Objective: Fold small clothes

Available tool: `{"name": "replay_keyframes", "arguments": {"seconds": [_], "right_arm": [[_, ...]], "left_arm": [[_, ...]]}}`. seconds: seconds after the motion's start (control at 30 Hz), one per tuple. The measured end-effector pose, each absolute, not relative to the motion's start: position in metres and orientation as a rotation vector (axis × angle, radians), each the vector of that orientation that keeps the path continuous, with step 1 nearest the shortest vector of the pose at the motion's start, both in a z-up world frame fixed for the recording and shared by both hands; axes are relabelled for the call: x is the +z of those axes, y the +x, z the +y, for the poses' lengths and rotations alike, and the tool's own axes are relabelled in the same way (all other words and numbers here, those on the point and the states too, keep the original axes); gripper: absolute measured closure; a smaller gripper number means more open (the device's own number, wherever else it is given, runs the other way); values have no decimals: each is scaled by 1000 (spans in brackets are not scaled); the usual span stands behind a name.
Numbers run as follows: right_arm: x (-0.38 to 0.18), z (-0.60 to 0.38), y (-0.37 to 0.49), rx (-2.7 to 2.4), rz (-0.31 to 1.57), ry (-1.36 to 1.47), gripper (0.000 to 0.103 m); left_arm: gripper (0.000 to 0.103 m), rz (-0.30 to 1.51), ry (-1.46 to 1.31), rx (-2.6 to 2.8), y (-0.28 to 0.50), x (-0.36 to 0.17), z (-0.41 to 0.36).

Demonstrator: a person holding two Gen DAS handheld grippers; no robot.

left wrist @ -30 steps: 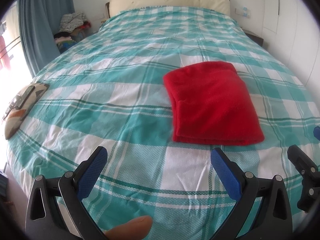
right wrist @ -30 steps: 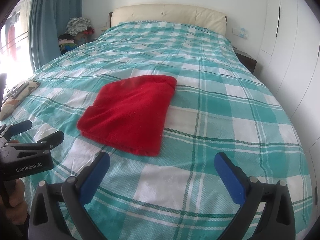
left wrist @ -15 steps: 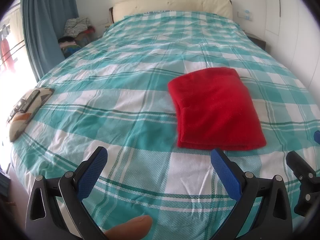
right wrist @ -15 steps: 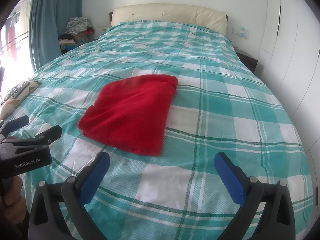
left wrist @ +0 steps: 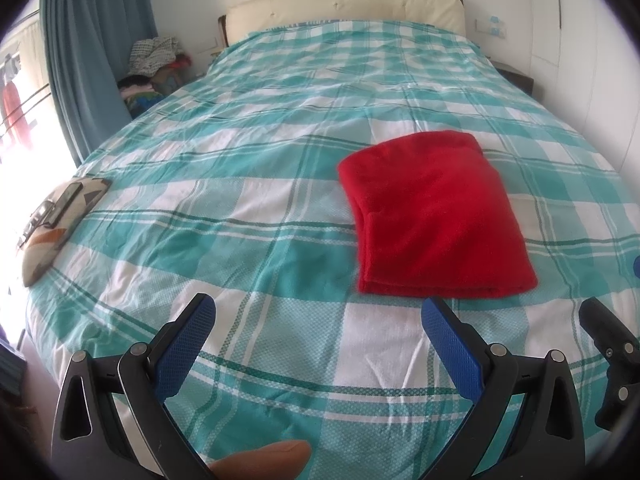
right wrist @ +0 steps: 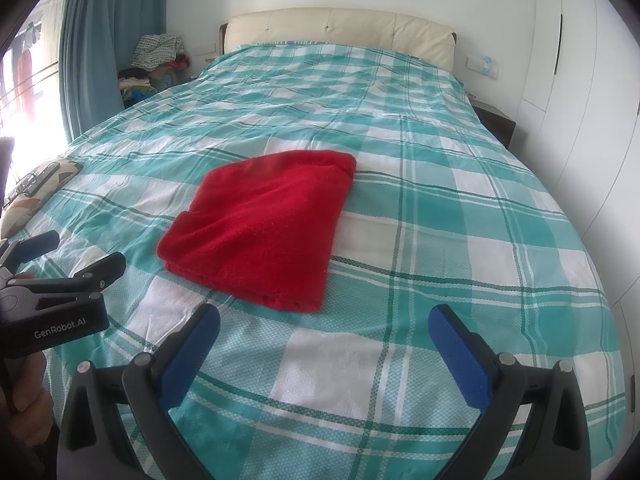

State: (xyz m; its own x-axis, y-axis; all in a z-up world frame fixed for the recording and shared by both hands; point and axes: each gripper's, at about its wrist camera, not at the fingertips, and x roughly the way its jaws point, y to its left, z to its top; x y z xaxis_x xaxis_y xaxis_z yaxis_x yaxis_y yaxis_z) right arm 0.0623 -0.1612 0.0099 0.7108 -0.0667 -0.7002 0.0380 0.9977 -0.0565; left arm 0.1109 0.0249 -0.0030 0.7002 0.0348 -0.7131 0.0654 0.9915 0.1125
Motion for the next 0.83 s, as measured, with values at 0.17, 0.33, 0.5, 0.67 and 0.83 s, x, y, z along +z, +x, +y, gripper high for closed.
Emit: {"name": "replay_keyframes", "arguments": {"seconds": [0.17, 0.33, 0.5, 0.67, 0.83], "right_arm": [[10, -161, 62, -59, 777, -40, 0], [10, -161, 62, -58, 778, -40, 0], [10, -160, 62, -58, 778, -41, 0], [10, -159, 62, -58, 778, -42, 0], [10, -159, 62, -58, 778, -42, 0]], "left_arm": [[0, 796, 134, -16, 111, -3, 25], [0, 799, 133, -20, 111, -3, 25], [0, 805, 142, -23, 111, -6, 23], [0, 816, 130, -49, 111, -8, 24], [0, 802, 137, -42, 110, -6, 24]]}}
